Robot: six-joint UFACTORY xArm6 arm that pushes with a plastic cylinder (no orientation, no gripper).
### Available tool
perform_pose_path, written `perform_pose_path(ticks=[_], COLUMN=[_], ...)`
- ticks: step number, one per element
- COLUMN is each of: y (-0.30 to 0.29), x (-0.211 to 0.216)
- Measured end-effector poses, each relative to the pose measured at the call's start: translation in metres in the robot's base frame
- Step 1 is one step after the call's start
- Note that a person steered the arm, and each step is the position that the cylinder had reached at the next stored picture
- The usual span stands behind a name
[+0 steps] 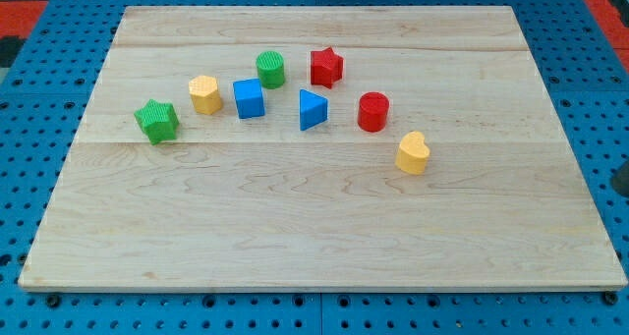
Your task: Place the red circle and yellow heart at bottom right side of the board
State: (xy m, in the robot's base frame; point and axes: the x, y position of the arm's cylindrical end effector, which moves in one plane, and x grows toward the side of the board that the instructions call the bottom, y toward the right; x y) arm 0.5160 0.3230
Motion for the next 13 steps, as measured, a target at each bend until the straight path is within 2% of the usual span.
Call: perform_pose_path(ticks=[1, 3, 4, 5, 6, 7, 8, 9, 10, 11, 12, 13], y=[-0.071, -0.252, -0.291, -0.194, -0.173, -0.217, -0.234, -0.248, -0.227, -0.192, -0.192, -0.168], x=[0.004, 0.024, -0.073, -0.068, 0.003, -0.018, -0.011, 0.042, 0.075, 0.075, 0.069, 0.061])
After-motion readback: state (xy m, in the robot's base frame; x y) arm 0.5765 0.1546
